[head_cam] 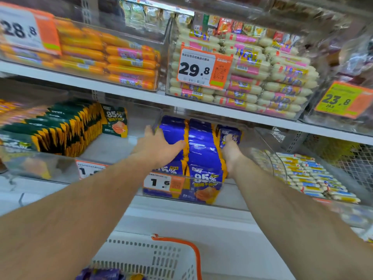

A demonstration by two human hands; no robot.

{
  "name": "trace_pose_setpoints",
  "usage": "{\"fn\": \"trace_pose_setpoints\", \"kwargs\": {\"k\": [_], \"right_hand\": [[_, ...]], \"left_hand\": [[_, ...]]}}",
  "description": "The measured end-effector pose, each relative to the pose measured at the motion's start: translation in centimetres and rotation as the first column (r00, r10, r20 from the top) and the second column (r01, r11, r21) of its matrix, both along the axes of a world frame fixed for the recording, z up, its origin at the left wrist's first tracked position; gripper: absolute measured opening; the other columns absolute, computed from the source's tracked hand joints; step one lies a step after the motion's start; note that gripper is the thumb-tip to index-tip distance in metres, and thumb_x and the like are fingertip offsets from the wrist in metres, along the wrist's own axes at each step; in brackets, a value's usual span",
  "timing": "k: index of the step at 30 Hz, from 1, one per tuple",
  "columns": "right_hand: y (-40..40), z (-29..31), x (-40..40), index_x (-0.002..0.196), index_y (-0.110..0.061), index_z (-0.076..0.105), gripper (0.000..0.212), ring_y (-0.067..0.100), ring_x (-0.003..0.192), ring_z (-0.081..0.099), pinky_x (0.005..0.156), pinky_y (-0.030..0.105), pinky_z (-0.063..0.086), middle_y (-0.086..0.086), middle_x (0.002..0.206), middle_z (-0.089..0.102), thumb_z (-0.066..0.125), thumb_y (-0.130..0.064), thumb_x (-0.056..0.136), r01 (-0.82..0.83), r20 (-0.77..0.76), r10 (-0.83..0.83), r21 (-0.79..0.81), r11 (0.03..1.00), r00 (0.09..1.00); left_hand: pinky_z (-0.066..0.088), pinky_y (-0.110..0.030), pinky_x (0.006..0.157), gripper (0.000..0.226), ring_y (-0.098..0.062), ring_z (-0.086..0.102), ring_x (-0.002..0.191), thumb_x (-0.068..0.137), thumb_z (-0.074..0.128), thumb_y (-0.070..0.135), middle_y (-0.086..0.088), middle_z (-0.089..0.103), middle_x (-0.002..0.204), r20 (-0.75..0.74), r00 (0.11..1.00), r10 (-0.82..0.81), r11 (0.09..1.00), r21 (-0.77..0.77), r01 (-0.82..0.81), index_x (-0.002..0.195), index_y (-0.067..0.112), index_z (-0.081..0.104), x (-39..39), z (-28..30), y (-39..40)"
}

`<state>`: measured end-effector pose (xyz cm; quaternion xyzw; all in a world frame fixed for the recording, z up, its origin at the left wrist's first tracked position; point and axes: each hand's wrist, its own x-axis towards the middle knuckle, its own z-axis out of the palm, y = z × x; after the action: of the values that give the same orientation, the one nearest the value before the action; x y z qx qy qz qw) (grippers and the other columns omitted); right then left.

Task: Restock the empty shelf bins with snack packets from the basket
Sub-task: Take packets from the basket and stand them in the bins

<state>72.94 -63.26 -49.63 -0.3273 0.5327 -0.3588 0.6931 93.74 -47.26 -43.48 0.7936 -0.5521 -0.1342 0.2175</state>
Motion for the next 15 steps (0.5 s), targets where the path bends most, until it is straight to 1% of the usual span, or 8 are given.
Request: {"fn": "trace_pose_setpoints", "kwargs": {"k": [2, 4, 6, 7, 8, 10, 13, 15], "right_hand": [[2.2, 1.7, 0.6, 0.112, -0.041, 0.057, 0.072, 0.037, 0.105, 0.068, 0.097, 0.056, 0.049, 0.008, 0.116, 0.072, 0.046, -0.093, 0.064, -0.048, -0.015, 0.049, 0.036, 0.998, 0.999], [2.4, 2.4, 0.7, 0.083, -0.024, 0.069, 0.071, 0.021, 0.094, 0.072, 0.092, 0.035, 0.051, 0.001, 0.087, 0.076, 0.037, -0.087, 0.078, 0.001, -0.067, 0.001, 0.029, 1.0, 0.998], [1.4, 2.5, 1.2, 0.073, -0.033, 0.045, 0.045, -0.004, 0.074, 0.064, 0.073, 0.015, 0.038, -0.022, 0.048, 0.061, 0.032, -0.072, 0.092, 0.102, -0.142, -0.112, -0.071, 0.992, 0.984], [0.7, 2.0, 1.2, 0.077, -0.036, 0.037, 0.037, -0.006, 0.086, 0.063, 0.069, 0.014, 0.036, -0.032, 0.048, 0.056, 0.033, -0.069, 0.094, 0.116, -0.147, -0.131, -0.111, 0.987, 0.98], [0.0, 1.5, 1.1, 0.084, -0.039, 0.036, 0.034, 0.007, 0.103, 0.066, 0.072, 0.02, 0.045, -0.033, 0.06, 0.063, 0.04, -0.072, 0.089, 0.095, -0.096, -0.104, -0.087, 0.992, 0.99], [-1.8, -0.4, 0.7, 0.097, -0.046, 0.029, 0.055, 0.034, 0.102, 0.07, 0.083, 0.05, 0.055, -0.009, 0.097, 0.075, 0.056, -0.084, 0.067, 0.046, -0.125, -0.052, -0.05, 0.998, 0.991], [-4.2, -2.3, 0.0, 0.097, -0.053, 0.026, 0.079, 0.036, 0.097, 0.071, 0.08, 0.064, 0.051, -0.008, 0.12, 0.059, 0.068, -0.09, 0.04, 0.076, -0.116, -0.085, -0.077, 0.994, 0.99], [-5.4, -3.5, -0.5, 0.106, -0.056, 0.029, 0.081, 0.041, 0.099, 0.069, 0.086, 0.068, 0.047, -0.006, 0.13, 0.06, 0.068, -0.087, 0.041, 0.074, -0.087, -0.083, -0.101, 0.992, 0.993]], "left_hand": [[0.033, -0.048, 0.112, 0.095, -0.035, 0.025, 0.144, 0.083, 0.043, 0.077, -0.003, 0.001, 0.164, -0.014, 1.0, 0.012, 0.998, -0.059, -0.012, 0.155, 0.022, 0.015, -0.2, -0.7, 0.1], [0.037, -0.046, 0.106, 0.093, -0.034, 0.03, 0.141, 0.083, 0.043, 0.076, -0.003, 0.006, 0.163, 0.049, 0.998, 0.034, 0.993, -0.117, -0.029, 0.154, 0.021, 0.02, -0.4, -1.1, -0.1], [0.039, -0.045, 0.103, 0.092, -0.034, 0.033, 0.139, 0.083, 0.043, 0.076, -0.002, 0.009, 0.162, 0.071, 0.996, 0.047, 0.99, -0.134, -0.038, 0.153, 0.02, 0.021, -0.4, -1.3, -0.1], [0.04, -0.045, 0.103, 0.092, -0.034, 0.034, 0.138, 0.083, 0.043, 0.075, -0.002, 0.01, 0.162, 0.076, 0.996, 0.05, 0.989, -0.14, -0.039, 0.153, 0.019, 0.021, -0.4, -1.4, -0.1], [0.04, -0.045, 0.102, 0.091, -0.033, 0.034, 0.138, 0.084, 0.042, 0.075, -0.001, 0.011, 0.162, 0.082, 0.995, 0.054, 0.989, -0.145, -0.042, 0.153, 0.019, 0.021, -0.4, -1.4, -0.1], [0.04, -0.045, 0.101, 0.09, -0.033, 0.034, 0.138, 0.084, 0.043, 0.074, -0.001, 0.012, 0.161, 0.095, 0.994, 0.056, 0.986, -0.161, -0.041, 0.152, 0.019, 0.022, -0.6, -1.4, 0.0], [0.041, -0.044, 0.098, 0.087, -0.033, 0.036, 0.136, 0.083, 0.045, 0.074, -0.002, 0.017, 0.16, 0.093, 0.994, 0.064, 0.982, -0.185, -0.046, 0.149, 0.02, 0.026, -0.7, -1.5, 0.0], [0.042, -0.044, 0.098, 0.087, -0.033, 0.036, 0.136, 0.083, 0.045, 0.074, -0.001, 0.016, 0.16, 0.085, 0.995, 0.061, 0.984, -0.172, -0.045, 0.149, 0.021, 0.025, -0.6, -1.5, 0.0]]}}
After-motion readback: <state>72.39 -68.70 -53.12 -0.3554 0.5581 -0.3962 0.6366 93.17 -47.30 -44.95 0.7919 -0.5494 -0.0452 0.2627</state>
